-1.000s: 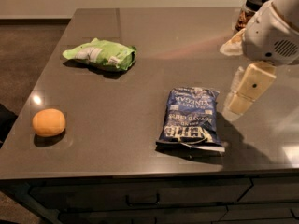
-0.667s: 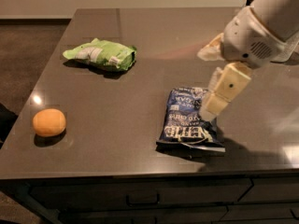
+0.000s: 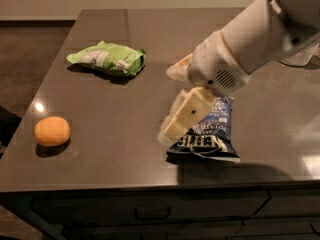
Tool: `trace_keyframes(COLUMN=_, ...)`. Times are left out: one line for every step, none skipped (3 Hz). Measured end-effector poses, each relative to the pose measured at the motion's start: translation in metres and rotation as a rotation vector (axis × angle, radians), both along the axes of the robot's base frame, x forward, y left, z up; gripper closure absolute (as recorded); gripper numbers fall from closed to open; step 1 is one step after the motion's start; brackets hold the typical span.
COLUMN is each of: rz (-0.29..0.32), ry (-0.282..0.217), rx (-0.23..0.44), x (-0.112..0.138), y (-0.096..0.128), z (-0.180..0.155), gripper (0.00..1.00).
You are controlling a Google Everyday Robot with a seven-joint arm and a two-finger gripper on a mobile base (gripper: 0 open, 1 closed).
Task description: Pick orange
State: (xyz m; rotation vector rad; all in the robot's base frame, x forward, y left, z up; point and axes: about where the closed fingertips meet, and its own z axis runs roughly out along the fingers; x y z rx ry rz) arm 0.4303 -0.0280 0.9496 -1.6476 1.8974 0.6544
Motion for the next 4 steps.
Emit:
trace_keyframes(rz=0.024, ry=0.013, rx=0.089, x=-0.010, y=0.050, z=-0.014, gripper=0.00)
trace_keyframes(rz=0.045, ry=0.023, rx=0.139, x=-0.012, y=0.094, z=-0.035, gripper=0.00)
trace_keyframes(rz=0.079, ry=0.031, rx=0.181, x=-0.013, y=0.144, z=-0.061, gripper=0.00)
trace_keyframes(rz=0.093, ry=0.033, rx=0.204, x=-0.014, y=0.174, z=-0.069, gripper=0.00)
